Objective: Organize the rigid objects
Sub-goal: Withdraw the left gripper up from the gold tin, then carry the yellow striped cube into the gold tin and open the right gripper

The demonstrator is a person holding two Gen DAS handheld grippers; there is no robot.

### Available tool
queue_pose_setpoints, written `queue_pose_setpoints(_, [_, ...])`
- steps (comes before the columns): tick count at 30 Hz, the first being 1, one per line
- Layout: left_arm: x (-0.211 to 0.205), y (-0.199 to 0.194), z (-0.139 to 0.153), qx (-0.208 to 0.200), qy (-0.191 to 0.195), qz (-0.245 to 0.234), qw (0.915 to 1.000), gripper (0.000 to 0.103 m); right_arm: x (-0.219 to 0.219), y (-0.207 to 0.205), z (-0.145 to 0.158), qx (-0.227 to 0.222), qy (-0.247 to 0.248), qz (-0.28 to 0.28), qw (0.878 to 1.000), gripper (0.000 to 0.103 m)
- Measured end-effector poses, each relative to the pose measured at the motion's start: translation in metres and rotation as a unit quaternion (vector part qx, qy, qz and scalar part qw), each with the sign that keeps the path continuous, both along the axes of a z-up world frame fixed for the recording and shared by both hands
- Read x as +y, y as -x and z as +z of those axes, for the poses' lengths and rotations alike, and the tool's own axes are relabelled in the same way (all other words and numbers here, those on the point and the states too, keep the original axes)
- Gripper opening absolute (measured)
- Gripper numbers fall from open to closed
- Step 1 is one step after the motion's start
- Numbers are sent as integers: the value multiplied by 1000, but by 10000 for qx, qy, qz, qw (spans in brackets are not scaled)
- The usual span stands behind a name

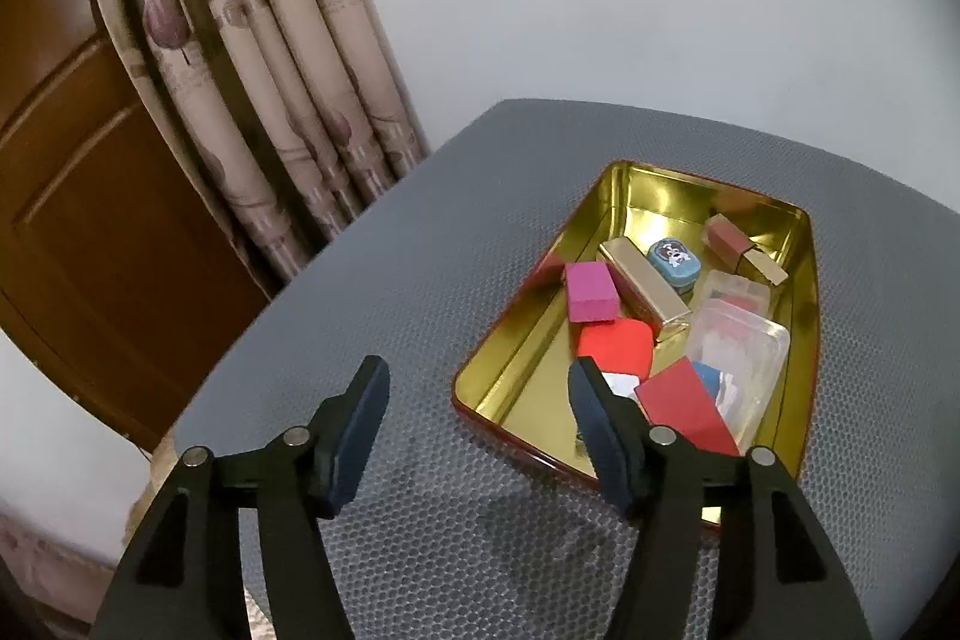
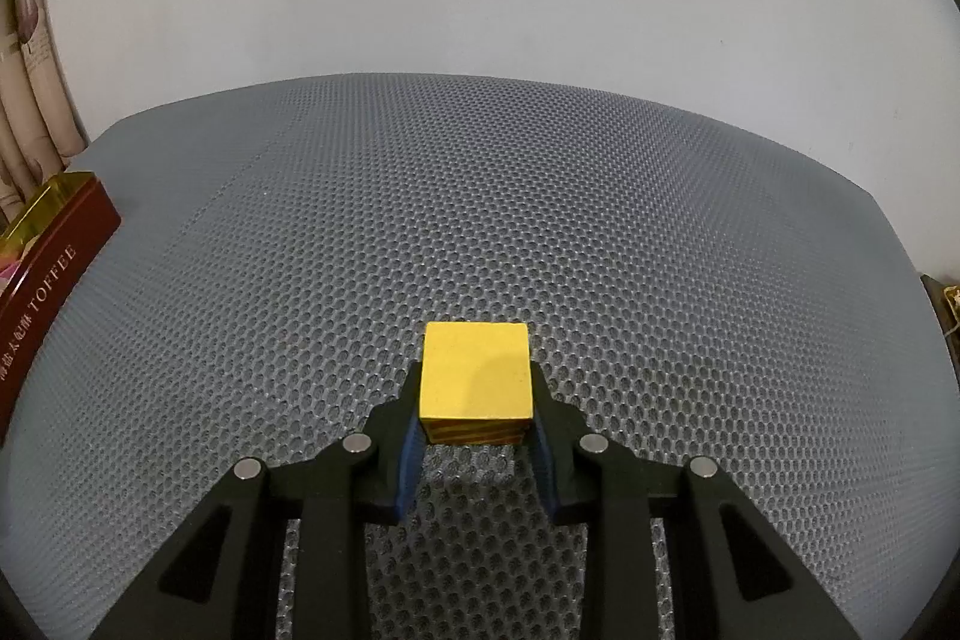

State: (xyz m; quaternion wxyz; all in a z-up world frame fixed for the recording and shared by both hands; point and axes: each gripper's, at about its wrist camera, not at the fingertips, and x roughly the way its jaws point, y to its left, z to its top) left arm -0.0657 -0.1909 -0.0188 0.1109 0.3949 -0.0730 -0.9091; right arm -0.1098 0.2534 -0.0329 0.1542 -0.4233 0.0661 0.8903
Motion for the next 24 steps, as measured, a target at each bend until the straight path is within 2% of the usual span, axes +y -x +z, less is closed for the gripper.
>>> queue_pose_setpoints(12, [-19, 1, 9, 113, -158, 95, 9998, 65, 0, 0, 11, -143, -187, -207, 9995, 30])
queue_pose_setpoints(18, [-20, 2, 10, 42, -229, 101, 9997, 66, -19, 8, 36, 62, -202, 109, 9997, 30])
queue_pose_setpoints(24, [-29, 4, 10, -25, -374, 194, 9991, 66, -67, 28, 61, 280, -84, 718, 9970, 30])
